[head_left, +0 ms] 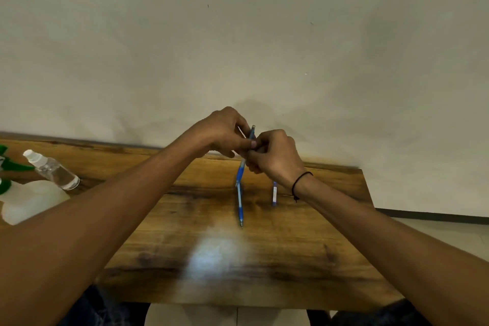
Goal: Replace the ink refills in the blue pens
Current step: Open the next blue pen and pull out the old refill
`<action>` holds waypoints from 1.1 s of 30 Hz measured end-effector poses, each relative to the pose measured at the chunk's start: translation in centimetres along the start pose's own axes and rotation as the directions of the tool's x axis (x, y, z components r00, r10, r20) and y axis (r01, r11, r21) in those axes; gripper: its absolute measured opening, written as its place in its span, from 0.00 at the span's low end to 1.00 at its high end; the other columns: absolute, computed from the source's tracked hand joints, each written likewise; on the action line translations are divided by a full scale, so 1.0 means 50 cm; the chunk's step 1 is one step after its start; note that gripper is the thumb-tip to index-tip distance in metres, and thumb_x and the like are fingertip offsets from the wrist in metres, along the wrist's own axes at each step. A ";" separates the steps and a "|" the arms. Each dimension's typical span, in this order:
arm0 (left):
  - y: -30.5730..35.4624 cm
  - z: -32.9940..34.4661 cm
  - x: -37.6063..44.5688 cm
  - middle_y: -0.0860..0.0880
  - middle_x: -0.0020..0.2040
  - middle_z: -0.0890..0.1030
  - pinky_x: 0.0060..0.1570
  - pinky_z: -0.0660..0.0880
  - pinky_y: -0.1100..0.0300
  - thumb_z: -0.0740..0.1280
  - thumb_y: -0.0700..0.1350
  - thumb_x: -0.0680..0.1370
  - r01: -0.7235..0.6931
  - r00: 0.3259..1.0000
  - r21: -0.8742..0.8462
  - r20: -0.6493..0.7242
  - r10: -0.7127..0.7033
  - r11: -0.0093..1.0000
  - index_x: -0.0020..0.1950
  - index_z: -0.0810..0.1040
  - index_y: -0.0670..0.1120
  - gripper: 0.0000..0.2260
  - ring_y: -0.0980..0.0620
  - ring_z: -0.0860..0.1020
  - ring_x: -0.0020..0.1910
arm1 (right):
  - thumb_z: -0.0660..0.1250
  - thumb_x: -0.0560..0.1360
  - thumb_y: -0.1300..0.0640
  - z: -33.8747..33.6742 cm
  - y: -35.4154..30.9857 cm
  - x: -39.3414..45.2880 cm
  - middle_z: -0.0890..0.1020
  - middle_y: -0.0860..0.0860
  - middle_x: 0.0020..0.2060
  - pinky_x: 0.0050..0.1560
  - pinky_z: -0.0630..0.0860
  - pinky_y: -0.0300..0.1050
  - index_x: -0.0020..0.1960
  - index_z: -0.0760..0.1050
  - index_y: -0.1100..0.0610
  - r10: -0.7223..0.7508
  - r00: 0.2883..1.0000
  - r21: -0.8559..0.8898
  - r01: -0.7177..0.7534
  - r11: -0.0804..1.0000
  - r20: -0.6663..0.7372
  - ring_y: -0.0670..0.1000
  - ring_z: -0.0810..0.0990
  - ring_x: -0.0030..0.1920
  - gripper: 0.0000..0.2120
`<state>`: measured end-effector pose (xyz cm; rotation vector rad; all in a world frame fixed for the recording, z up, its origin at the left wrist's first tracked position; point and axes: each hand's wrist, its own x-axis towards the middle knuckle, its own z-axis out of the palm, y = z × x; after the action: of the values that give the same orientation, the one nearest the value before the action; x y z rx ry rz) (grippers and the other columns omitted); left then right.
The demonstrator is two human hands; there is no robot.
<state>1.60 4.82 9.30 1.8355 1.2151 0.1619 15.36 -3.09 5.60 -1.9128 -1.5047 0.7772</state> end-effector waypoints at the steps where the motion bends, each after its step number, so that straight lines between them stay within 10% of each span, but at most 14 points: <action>1: 0.000 0.002 -0.001 0.43 0.52 0.86 0.49 0.85 0.51 0.75 0.44 0.77 -0.014 1.000 0.020 -0.016 0.014 1.000 0.60 0.84 0.42 0.13 0.47 0.86 0.48 | 0.75 0.77 0.59 -0.006 0.000 0.000 0.87 0.55 0.34 0.40 0.86 0.46 0.46 0.82 0.60 0.007 1.000 0.035 -0.007 0.999 0.013 0.50 0.87 0.32 0.05; 7: 0.000 0.017 -0.010 0.46 0.49 0.88 0.52 0.83 0.50 0.75 0.48 0.77 -0.096 0.985 0.316 -0.108 0.136 0.944 0.58 0.86 0.43 0.13 0.50 0.86 0.45 | 0.70 0.80 0.64 -0.047 -0.011 0.001 0.87 0.58 0.37 0.38 0.87 0.48 0.51 0.80 0.61 0.061 0.998 0.240 -0.064 0.969 0.022 0.55 0.88 0.36 0.01; 33: 0.006 0.107 0.008 0.45 0.52 0.87 0.46 0.79 0.57 0.76 0.44 0.77 -0.088 0.993 0.461 -0.031 0.115 0.883 0.59 0.87 0.43 0.12 0.50 0.83 0.44 | 0.69 0.81 0.64 -0.079 0.057 0.008 0.87 0.57 0.36 0.42 0.87 0.49 0.49 0.80 0.64 0.052 0.987 0.239 -0.014 0.971 -0.153 0.51 0.88 0.35 0.03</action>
<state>4.89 1.88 6.25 2.3218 1.2735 -0.0210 20.19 -3.59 6.07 -1.7791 -1.2279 0.7635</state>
